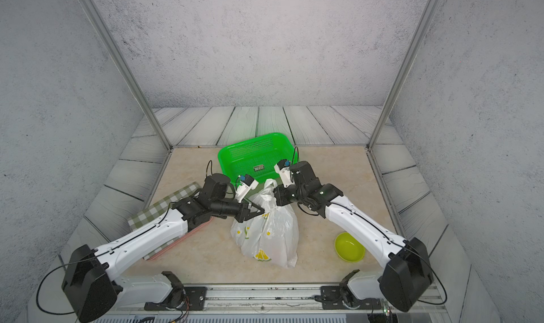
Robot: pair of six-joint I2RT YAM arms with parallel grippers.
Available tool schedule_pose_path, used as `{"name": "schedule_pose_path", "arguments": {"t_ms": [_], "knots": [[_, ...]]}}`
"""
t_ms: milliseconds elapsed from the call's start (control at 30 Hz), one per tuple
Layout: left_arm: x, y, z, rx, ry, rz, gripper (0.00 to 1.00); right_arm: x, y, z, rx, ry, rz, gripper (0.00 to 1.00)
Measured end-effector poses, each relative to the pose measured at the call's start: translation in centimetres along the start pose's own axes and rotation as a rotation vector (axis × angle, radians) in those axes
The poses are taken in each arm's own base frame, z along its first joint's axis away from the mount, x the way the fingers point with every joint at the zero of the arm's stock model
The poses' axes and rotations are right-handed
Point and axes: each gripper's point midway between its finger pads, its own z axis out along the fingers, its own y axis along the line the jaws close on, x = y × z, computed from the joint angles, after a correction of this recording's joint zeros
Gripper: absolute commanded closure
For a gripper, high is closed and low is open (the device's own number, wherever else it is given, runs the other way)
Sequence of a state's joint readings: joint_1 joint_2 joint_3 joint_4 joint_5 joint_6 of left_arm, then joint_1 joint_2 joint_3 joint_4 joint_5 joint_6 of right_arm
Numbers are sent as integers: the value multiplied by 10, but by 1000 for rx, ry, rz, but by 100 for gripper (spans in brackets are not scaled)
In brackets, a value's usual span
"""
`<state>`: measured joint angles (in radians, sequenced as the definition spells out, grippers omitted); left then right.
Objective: Place the pineapple into a plastic bag & tie a knot
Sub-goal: Cross the plastic bag at the center of the board.
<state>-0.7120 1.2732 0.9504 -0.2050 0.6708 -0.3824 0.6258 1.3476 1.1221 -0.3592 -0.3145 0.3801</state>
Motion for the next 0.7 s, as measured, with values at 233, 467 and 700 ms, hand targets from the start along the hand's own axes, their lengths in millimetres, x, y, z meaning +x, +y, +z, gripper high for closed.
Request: {"name": "schedule_pose_path", "arguments": {"t_ms": [233, 467, 700], "knots": [[-1, -14, 8, 38, -5, 16, 100, -12, 19, 19, -146, -47, 100, 100], [-4, -11, 13, 53, -55, 8, 100, -24, 46, 20, -320, -80, 165, 100], [-7, -9, 11, 61, -128, 5, 100, -29, 58, 21, -422, -85, 230, 100]]}}
